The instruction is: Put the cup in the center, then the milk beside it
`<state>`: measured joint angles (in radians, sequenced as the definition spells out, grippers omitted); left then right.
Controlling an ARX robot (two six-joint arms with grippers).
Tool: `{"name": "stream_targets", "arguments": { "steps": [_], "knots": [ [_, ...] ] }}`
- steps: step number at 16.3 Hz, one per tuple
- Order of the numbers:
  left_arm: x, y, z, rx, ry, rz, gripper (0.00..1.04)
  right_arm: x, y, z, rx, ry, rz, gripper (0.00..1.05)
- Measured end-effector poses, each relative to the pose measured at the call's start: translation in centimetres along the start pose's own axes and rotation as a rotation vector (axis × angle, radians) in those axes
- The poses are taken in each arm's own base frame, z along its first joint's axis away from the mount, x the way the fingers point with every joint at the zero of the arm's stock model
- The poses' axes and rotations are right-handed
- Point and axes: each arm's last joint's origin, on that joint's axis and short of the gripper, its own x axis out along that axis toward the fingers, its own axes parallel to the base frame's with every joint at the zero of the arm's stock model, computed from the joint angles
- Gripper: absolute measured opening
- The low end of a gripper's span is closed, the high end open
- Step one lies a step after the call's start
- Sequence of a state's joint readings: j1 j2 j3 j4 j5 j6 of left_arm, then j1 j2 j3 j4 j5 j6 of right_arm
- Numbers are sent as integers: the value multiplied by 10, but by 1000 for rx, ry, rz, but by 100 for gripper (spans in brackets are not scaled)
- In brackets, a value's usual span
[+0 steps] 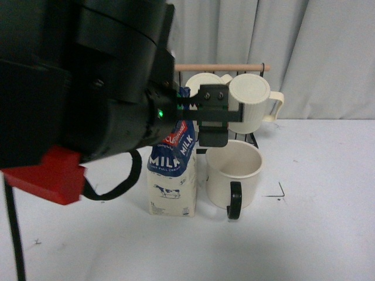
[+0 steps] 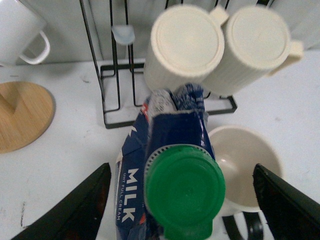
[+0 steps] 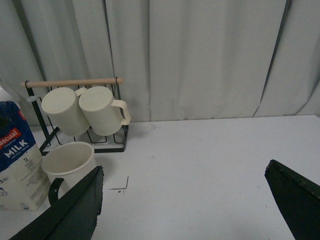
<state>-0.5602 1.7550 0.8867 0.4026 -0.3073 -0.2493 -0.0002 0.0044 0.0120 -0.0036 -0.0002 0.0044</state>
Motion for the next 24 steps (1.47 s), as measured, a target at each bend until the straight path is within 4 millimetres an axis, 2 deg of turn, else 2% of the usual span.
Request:
{"name": "stream_targets", "arguments": {
  "steps": [1, 2, 3, 5, 6, 8, 10, 11, 12, 15, 16, 21, 24],
  "knots": [
    [-14, 5, 8, -48, -42, -22, 94, 0, 0, 0, 0, 0, 0, 98],
    [-34, 13, 17, -99, -84, -56, 99, 0, 0, 0, 0, 0, 0, 98],
    [-54, 22, 21, -136, -117, -85, 98, 0, 0, 0, 0, 0, 0, 98],
    [-87, 41, 17, -154, -123, -99, 98, 0, 0, 0, 0, 0, 0, 98],
    [-96, 48, 14, -150, -120, -98, 98, 0, 0, 0, 0, 0, 0, 98],
    [-106, 56, 10, -131, -230, -57, 93, 0, 0, 0, 0, 0, 0, 98],
    [-125, 77, 5, -91, -385, 71, 81, 0, 0, 0, 0, 0, 0, 98],
    [-140, 97, -2, -53, -425, 140, 72, 0, 0, 0, 0, 0, 0, 98],
    [-157, 117, -13, -27, -464, 218, 57, 0, 0, 0, 0, 0, 0, 98],
    [-165, 125, -35, 27, -435, 184, 28, 0, 0, 0, 0, 0, 0, 98],
    [-180, 136, -54, 31, -448, 195, 2, 0, 0, 0, 0, 0, 0, 98],
    [-183, 138, -62, 32, -439, 193, 2, 0, 0, 0, 0, 0, 0, 98],
    [-192, 150, -69, 27, -448, 214, 2, 0, 0, 0, 0, 0, 0, 98]
  ]
}}
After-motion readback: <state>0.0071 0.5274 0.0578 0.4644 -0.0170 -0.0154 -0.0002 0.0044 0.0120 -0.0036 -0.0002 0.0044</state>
